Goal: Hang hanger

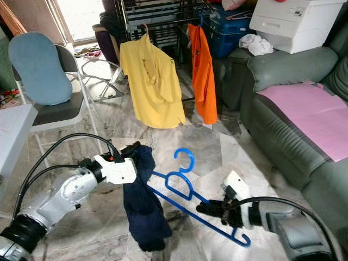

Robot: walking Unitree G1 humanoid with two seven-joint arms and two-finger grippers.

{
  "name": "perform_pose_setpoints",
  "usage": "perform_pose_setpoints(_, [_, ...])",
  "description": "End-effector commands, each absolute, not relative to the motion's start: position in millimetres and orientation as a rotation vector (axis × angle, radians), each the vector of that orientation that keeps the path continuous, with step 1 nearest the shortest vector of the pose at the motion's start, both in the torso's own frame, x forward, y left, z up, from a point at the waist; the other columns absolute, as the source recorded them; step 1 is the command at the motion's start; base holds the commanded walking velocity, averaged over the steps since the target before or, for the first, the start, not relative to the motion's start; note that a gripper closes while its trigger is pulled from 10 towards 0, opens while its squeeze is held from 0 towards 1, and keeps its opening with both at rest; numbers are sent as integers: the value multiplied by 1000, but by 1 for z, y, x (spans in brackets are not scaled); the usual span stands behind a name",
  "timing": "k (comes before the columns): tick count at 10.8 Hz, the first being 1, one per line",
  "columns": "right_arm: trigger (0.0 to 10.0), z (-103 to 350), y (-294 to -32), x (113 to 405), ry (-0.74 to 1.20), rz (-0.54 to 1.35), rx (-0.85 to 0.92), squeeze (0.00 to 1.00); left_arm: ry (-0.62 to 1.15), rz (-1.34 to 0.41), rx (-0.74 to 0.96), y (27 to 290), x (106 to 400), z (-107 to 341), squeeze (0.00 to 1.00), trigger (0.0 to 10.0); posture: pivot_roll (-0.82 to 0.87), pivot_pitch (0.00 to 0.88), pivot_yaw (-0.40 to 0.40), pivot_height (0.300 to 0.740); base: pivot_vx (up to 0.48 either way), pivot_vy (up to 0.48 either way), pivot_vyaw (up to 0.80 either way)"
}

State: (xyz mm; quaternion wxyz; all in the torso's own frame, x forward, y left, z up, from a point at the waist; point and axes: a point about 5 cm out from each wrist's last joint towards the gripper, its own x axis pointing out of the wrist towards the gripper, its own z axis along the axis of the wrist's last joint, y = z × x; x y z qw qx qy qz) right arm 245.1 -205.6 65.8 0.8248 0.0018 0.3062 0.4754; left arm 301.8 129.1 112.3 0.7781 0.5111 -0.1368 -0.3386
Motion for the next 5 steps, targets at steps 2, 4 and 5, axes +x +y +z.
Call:
perform_pose_setpoints(2, [10000, 59, -221, 273, 630, 742, -133, 0, -228, -695, 1166, 150, 310, 120, 0, 10000, -119, 0, 87, 740, 0, 0, 0])
perform_pose_setpoints(4, [10000, 69, -229, 285, 580, 676, -181, 0, 11, -643, 1266, 186, 314, 99, 0, 10000, -117, 0, 89, 740, 0, 0, 0])
perform_pose_setpoints(5, [10000, 74, -228, 284, 574, 723, -172, 0, 27, -623, 1279, 190, 315, 98, 0, 10000, -118, 0, 91, 740, 0, 0, 0])
